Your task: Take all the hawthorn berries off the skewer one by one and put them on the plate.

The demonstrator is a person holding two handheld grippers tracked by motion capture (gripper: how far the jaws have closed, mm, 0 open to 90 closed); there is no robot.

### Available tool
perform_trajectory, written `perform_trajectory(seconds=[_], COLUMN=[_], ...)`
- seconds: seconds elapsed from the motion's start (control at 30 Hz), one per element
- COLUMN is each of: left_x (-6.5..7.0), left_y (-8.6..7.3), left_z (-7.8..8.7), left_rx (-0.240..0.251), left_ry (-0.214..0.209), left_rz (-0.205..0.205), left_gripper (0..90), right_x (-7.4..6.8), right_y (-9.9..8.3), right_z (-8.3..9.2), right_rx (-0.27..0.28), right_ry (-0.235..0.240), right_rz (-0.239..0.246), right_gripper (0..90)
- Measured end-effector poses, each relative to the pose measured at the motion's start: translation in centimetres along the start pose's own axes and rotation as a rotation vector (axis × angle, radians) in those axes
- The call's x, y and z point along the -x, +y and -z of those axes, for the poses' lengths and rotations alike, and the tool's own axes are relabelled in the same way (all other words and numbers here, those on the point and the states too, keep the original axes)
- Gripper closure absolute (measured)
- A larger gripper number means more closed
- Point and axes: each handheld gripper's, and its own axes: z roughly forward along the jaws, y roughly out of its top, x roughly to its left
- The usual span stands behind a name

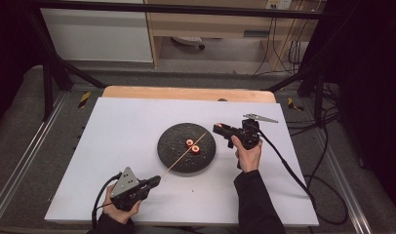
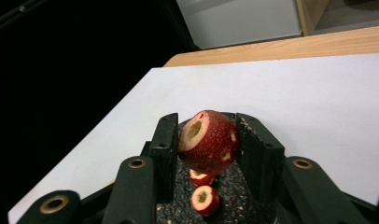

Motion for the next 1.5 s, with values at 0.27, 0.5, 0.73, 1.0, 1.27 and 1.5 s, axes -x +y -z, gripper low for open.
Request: perform_trajectory(seconds=[0.27,0.5,0.73,1.0,1.27,1.5], left_x=[-0.7,-0.8,-0.8,-0.8,-0.9,-1.0], left_y=[-0.1,-0.2,-0.2,-0.2,-0.2,-0.1], left_z=[0.1,-0.1,-0.2,-0.3,-0.3,-0.5], left_rx=[0.003,-0.004,-0.012,-0.015,-0.019,-0.032], left_ry=[0.012,0.009,0.007,0.008,0.011,0.013], left_rz=[0.044,0.055,0.056,0.055,0.061,0.068], left_gripper=[88.0,87.9,87.9,87.9,87.9,87.8], right_x=[0.1,0.5,0.7,0.5,-0.5,-0.4], right_y=[-1.9,-4.6,-6.3,-6.5,-5.3,-5.8], right_z=[-1.6,-3.9,-5.1,-5.0,-2.6,-0.3], right_rx=[-0.075,-0.173,-0.239,-0.243,-0.19,-0.185], right_ry=[-0.017,-0.025,-0.041,-0.042,-0.028,-0.059], right_rz=[0.025,0.041,0.09,0.115,0.152,0.227], right_gripper=[61.4,61.3,60.3,55.3,33.0,11.0])
